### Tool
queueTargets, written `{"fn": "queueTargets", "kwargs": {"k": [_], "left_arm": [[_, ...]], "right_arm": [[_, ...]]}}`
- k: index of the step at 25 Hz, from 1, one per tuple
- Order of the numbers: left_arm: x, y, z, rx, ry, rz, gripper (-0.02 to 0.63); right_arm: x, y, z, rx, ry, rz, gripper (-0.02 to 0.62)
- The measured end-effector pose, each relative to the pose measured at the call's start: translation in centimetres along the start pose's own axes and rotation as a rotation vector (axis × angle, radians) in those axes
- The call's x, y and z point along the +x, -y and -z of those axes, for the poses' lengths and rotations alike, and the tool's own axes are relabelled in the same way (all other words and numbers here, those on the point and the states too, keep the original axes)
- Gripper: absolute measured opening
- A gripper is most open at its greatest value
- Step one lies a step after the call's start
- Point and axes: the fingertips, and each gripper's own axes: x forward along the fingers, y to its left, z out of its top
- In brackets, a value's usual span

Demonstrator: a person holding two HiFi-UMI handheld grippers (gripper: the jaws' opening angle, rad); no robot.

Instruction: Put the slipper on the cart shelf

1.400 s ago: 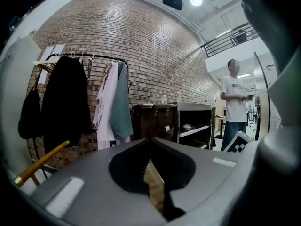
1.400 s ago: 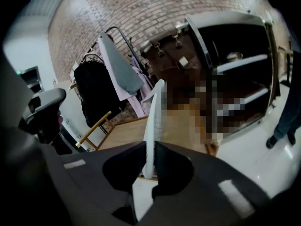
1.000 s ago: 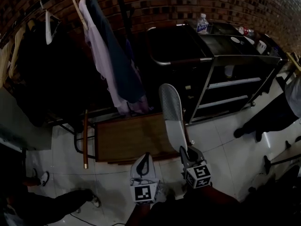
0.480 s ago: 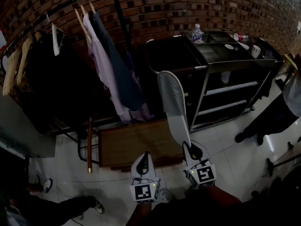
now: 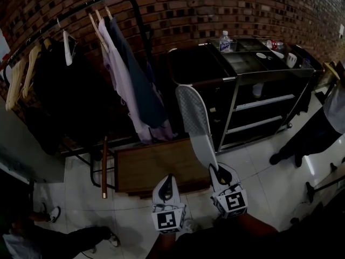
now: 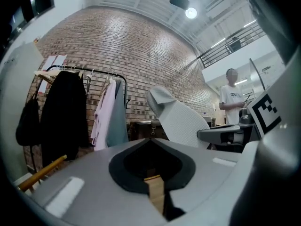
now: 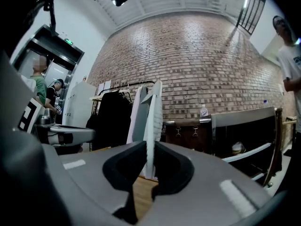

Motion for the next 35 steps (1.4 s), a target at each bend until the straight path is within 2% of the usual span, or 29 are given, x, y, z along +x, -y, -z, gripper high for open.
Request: {"fn": "queueTargets", "kwargs": {"k": [9, 15, 25, 35], "left_arm": [[-0.4, 0.9, -0.1, -0.006, 0.006, 0.032, 0.015], [1.0, 3.1, 0.1, 0.007, 0.001, 0.061, 0.015], [6.3, 9.4, 0.7, -0.012, -0.029, 0.059, 0.015], [14.3, 18.7, 1.8, -0.019, -0.045, 0.078, 0.015]], "right_arm": [[-0.6, 0.1, 1.4, 0.021, -0.033, 0.016, 0.040], [-1.6, 2.8, 2.9, 0.041, -0.058, 0.039, 0.040], [-3.6, 11.8, 4.6, 0.047, -0.106, 0.056, 0.040], [-6.9, 25.1, 8.1, 0.042, -0.213, 0.106, 0.040]]}}
